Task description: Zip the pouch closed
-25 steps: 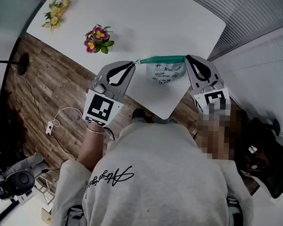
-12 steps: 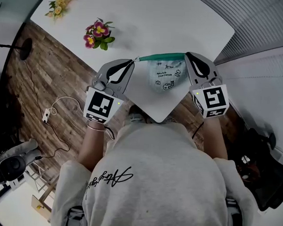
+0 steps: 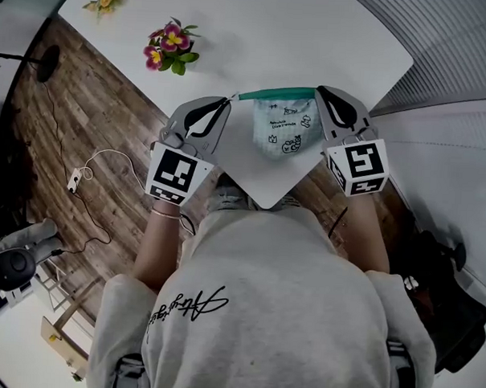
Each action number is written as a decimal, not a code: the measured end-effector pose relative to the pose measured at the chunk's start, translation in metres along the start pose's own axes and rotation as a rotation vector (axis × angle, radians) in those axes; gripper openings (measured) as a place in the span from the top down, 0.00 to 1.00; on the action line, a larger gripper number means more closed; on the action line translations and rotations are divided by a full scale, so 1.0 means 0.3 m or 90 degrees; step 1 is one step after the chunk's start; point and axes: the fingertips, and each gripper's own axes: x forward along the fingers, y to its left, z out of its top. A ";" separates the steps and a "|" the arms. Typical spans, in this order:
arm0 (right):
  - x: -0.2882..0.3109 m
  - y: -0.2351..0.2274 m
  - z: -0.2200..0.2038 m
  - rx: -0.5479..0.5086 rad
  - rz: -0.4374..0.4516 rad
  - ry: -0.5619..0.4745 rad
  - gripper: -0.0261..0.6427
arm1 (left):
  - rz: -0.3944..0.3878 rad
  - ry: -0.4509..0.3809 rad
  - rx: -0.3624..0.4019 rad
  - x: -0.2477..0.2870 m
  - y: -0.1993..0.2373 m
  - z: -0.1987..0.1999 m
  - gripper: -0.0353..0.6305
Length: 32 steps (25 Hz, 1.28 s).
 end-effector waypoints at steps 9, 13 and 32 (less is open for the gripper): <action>0.054 0.005 -0.053 0.006 0.018 0.014 0.95 | 0.019 0.024 -0.023 0.028 0.004 -0.072 0.94; 0.069 0.012 -0.071 0.002 0.024 0.024 0.95 | 0.023 0.037 -0.029 0.034 0.002 -0.097 0.94; 0.142 0.043 -0.113 -0.011 0.043 0.072 0.95 | 0.021 0.085 -0.035 0.054 0.020 -0.196 0.94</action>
